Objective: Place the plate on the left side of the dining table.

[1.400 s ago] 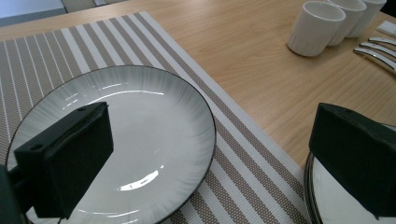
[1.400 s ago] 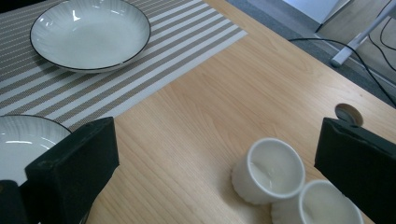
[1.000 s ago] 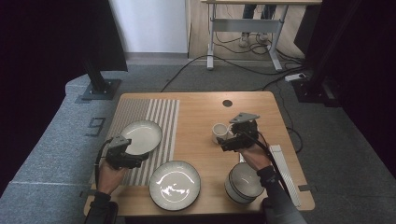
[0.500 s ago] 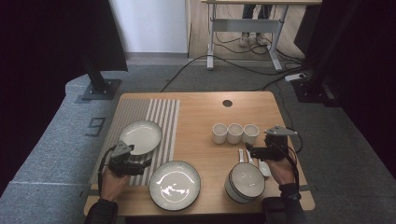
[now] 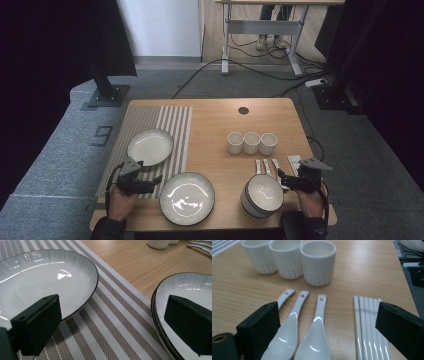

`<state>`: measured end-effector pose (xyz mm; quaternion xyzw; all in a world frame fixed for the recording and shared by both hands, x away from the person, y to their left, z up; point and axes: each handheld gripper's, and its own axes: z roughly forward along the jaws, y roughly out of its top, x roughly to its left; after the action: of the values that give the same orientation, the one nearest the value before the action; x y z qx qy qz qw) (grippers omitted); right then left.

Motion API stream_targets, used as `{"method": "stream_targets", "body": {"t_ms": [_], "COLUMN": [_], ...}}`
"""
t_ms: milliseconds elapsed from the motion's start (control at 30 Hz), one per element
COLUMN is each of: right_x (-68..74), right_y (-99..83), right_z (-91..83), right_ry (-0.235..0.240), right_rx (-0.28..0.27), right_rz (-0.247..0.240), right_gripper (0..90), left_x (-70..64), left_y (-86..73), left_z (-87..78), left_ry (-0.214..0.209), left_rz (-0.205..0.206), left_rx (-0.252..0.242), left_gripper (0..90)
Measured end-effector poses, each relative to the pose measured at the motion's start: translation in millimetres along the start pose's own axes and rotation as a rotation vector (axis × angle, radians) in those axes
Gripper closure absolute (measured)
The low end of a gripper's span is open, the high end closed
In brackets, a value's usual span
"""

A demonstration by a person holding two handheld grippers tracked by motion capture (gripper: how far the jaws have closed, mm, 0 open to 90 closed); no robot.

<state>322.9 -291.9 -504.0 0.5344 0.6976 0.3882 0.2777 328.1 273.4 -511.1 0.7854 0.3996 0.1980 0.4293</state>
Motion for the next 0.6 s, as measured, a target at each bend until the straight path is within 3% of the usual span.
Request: {"method": "stream_targets", "body": {"t_ms": [267,333,600], "right_x": [-7.3,-7.7,-7.5], "right_y": [-32.8,-33.2,-33.5], "right_z": [-2.4,-5.7,-4.7], "right_ry": [-0.009,-0.008,-0.005], "right_rx": [-0.002,-0.032,-0.017], "right_rz": [0.056,0.062,0.059], "right_gripper": [7.6,8.1,8.3], "left_x": [-2.9,-3.2,-2.8], "left_y": [-4.8,-5.2,-5.4], "left_z": [3.6,4.0,1.6], "left_ry": [0.017,0.02,0.03], "left_rz": [0.034,0.038,0.04], "left_rx": [0.019,0.022,0.009], "left_gripper": [1.2,1.3,1.3]}}
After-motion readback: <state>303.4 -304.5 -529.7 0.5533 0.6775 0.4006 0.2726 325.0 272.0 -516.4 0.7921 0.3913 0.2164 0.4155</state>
